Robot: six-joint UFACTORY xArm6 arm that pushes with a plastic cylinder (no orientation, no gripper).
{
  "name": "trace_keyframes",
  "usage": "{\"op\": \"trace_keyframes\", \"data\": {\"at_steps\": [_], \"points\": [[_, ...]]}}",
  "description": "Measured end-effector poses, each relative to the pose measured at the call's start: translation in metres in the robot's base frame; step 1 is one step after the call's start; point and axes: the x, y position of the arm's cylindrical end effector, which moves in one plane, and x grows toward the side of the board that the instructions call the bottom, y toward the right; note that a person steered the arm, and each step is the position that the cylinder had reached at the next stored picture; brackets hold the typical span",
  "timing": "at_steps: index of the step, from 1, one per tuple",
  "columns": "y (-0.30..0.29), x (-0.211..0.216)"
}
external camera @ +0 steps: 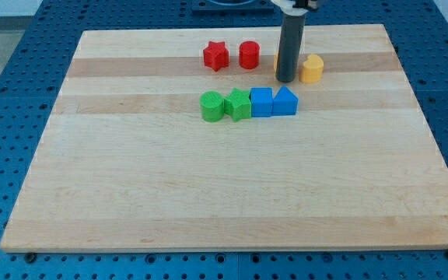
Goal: Move the yellow hexagon right to the red circle
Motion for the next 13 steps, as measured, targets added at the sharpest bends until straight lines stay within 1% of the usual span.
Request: {"op": "trace_keyframes", "data": {"at_steps": [2,3,5,7,9,11,13], "points": [[0.005,-0.016],[0.015,-0.018],[0.05,-0.022],[0.051,-0.044],[0.043,-0.044],[0.017,-0.044],[0.015,-0.051]]}}
